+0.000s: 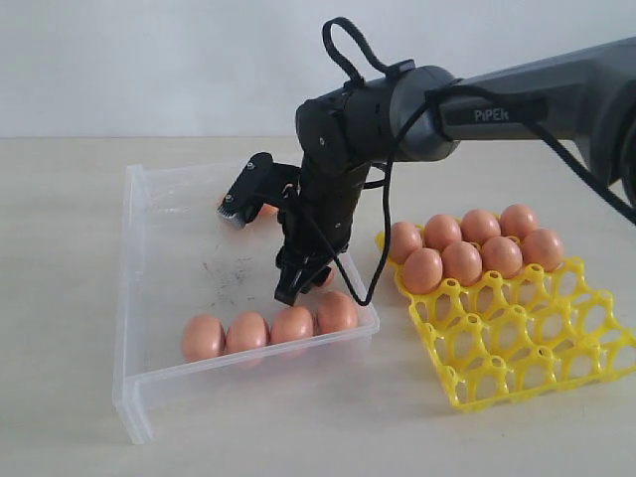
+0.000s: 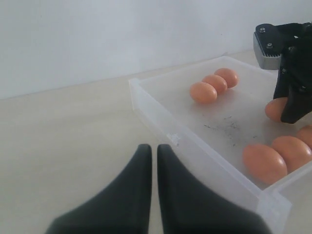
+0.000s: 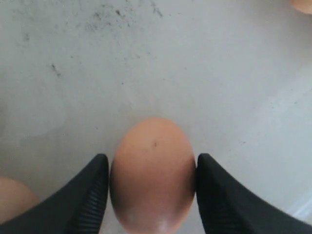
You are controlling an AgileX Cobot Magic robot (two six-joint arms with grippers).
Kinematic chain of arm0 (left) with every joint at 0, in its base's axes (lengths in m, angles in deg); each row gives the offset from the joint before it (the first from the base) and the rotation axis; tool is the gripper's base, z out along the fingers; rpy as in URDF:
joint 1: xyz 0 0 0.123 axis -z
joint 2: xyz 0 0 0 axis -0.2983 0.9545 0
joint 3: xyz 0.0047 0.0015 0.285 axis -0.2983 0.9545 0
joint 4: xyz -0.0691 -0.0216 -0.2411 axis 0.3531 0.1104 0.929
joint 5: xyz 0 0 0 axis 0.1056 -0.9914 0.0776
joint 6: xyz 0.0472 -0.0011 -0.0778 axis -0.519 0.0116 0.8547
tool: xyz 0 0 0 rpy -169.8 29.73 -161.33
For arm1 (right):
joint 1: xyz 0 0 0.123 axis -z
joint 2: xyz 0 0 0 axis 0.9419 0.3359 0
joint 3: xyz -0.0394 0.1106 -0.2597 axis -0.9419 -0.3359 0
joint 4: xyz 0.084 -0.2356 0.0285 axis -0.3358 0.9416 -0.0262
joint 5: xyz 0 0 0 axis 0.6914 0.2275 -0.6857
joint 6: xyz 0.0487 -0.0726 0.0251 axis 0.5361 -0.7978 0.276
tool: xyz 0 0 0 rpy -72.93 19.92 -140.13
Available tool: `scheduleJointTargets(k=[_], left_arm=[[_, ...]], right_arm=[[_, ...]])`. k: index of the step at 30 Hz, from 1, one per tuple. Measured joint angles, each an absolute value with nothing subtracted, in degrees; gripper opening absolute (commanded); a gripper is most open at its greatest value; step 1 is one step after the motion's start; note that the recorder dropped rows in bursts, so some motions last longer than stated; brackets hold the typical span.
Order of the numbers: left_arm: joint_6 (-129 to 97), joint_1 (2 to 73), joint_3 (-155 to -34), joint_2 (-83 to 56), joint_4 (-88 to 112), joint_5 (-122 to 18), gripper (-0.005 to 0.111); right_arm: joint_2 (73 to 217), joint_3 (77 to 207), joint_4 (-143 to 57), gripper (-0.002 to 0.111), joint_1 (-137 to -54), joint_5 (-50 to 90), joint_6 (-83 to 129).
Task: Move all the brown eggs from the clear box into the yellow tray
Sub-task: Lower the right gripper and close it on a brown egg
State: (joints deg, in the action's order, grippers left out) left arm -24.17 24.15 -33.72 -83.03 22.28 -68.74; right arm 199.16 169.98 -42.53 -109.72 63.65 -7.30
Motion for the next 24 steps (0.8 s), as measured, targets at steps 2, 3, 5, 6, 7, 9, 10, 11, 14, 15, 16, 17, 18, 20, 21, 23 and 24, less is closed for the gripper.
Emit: scheduleJointTargets(k=[2,3,5,6,7,9,10,11,14,15,16,17,18,20,21,23,24], left_arm=[[-24.17,24.15,-33.72,-83.03,22.28,-68.74,0.004],[-24.17,24.15,-33.72,-83.03,22.28,-68.74,0.004],[-24.17,24.15,-33.72,-83.03,22.28,-68.74,0.004],[-24.17,24.15,-33.72,-83.03,22.28,-68.74,0.004],[-24.17,24.15,-33.72,-83.03,22.28,-68.74,0.004],[-24.17,24.15,-33.72,-83.03,22.28,-68.74,0.004],[-24.17,24.15,-33.72,-83.03,22.28,-68.74,0.004],[-24.17,24.15,-33.72,-83.03,22.28,-68.74,0.004],[-24.17,24.15,-33.72,-83.03,22.28,-68.74,0.004],[-24.17,24.15,-33.72,-83.03,22.28,-68.74,0.004],[-24.17,24.15,-33.72,-83.03,22.28,-68.74,0.004],[-24.17,24.15,-33.72,-83.03,22.28,-68.74,0.004],[-24.17,24.15,-33.72,-83.03,22.28,-68.74,0.004],[-24.17,24.15,-33.72,-83.03,22.28,-68.74,0.004],[-24.17,24.15,-33.72,-83.03,22.28,-68.74,0.004],[-24.17,24.15,-33.72,-83.03,22.28,-68.74,0.004],[-24.17,24.15,-33.72,-83.03,22.28,-68.74,0.004]], right_arm=[[199.16,169.98,-43.95,0.047,-109.72,62.44,-8.25],[199.16,169.98,-44.19,0.047,-109.72,62.32,-8.51],[199.16,169.98,-44.43,0.047,-109.72,62.52,-8.79],[199.16,169.98,-44.48,0.047,-109.72,62.88,-8.79],[199.16,169.98,-44.48,0.047,-109.72,62.98,-8.79],[199.16,169.98,-44.48,0.047,-109.72,63.13,-8.66],[199.16,169.98,-44.58,0.047,-109.72,63.13,-8.34],[199.16,169.98,-44.63,0.047,-109.62,63.13,-8.17],[199.16,169.98,-45.65,0.047,-108.99,63.16,-7.19],[199.16,169.98,-45.74,0.047,-108.70,63.26,-7.08],[199.20,169.98,-46.18,0.047,-108.59,63.26,-6.93],[199.29,169.98,-46.41,0.047,-108.49,63.26,-6.83],[199.33,169.98,-46.91,0.047,-108.35,63.38,-6.71],[199.86,170.12,-47.56,0.046,-108.12,63.38,-6.71],[199.96,170.12,-47.71,0.042,-108.12,63.38,-6.71],[200.23,170.15,-48.10,0.029,-108.12,63.05,-6.83],[200.23,170.15,-48.30,0.018,-108.12,62.95,-6.83]])
